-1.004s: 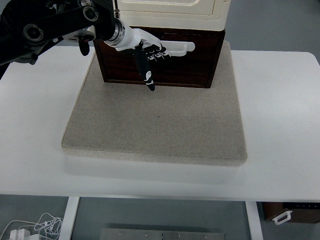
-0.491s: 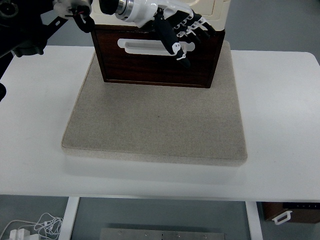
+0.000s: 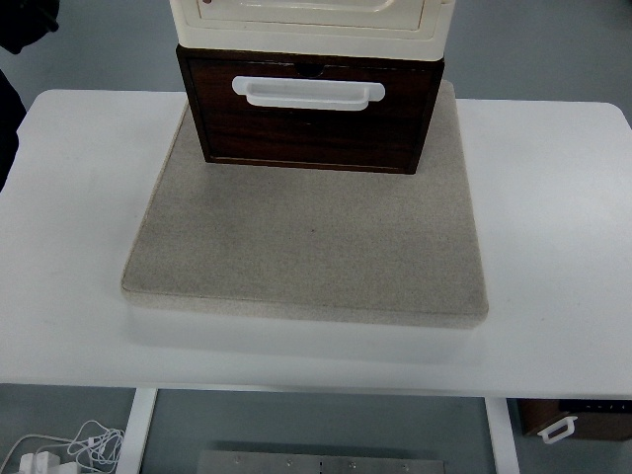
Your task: Close the drawer under the combination cabinet
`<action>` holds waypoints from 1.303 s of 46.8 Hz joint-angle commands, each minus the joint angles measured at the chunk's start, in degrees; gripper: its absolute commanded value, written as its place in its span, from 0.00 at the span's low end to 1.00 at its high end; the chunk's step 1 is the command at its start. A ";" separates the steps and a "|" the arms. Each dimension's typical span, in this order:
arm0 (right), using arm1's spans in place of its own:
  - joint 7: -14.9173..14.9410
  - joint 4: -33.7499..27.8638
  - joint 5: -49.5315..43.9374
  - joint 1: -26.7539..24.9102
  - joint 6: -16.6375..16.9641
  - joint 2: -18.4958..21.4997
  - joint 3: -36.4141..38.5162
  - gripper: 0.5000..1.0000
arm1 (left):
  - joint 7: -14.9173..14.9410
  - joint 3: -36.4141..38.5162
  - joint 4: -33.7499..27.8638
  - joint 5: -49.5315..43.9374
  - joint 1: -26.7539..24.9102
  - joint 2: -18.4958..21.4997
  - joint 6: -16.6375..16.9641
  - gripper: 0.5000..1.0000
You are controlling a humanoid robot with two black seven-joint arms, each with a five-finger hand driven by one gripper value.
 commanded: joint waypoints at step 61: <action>0.00 0.17 -0.04 -0.01 0.26 0.00 0.01 0.90 | -8.40 -3.42 35.22 -32.95 10.63 5.69 17.64 1.00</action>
